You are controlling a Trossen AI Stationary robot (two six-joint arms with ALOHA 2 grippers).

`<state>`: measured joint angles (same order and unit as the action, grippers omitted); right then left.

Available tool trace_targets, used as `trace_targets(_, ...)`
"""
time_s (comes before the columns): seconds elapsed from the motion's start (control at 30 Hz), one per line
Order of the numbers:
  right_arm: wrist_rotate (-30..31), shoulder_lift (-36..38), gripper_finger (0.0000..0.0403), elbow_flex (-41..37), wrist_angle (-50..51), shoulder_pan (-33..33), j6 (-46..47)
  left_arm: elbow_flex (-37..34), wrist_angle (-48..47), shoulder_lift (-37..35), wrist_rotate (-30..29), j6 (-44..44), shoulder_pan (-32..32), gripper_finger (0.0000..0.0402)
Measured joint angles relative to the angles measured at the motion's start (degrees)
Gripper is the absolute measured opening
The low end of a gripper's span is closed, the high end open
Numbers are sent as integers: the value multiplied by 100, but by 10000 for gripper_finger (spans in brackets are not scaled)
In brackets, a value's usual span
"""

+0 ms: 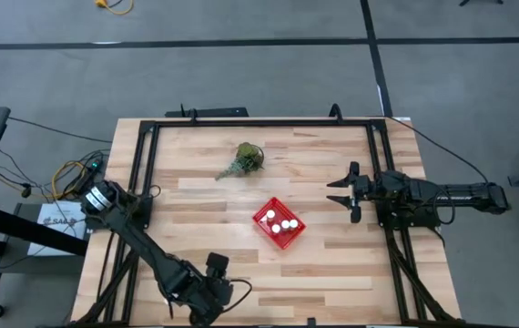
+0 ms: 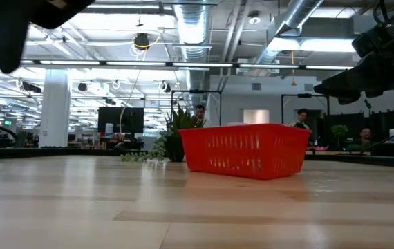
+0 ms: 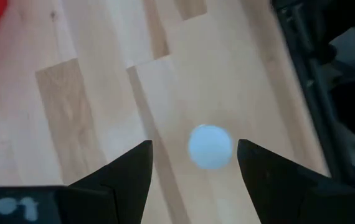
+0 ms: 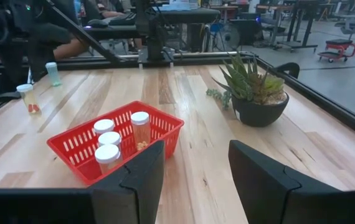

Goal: Pick and place pill bottles into a basket
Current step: Put the yellow pill bottle into the red bin

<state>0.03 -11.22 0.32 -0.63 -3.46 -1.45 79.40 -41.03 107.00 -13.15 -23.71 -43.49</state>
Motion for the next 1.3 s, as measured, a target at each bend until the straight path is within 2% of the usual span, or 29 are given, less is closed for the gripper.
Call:
trace_targets(0.33,0,-2,173,-2,0,0,0,-2,227,162,494,37,77,225)
trace_targets(0.77,0,-42,173,0,-2,0,0,-275,596,288,651,156,258,220)
trace_targets(0.9,0,-39,173,0,-2,-2,0,-275,589,288,654,157,261,194)
trace_targets(1.17,0,-39,173,0,0,0,0,-275,602,288,632,260,363,113)
trace_targets(1.3,0,-39,173,0,0,0,0,-275,602,288,542,390,510,94)
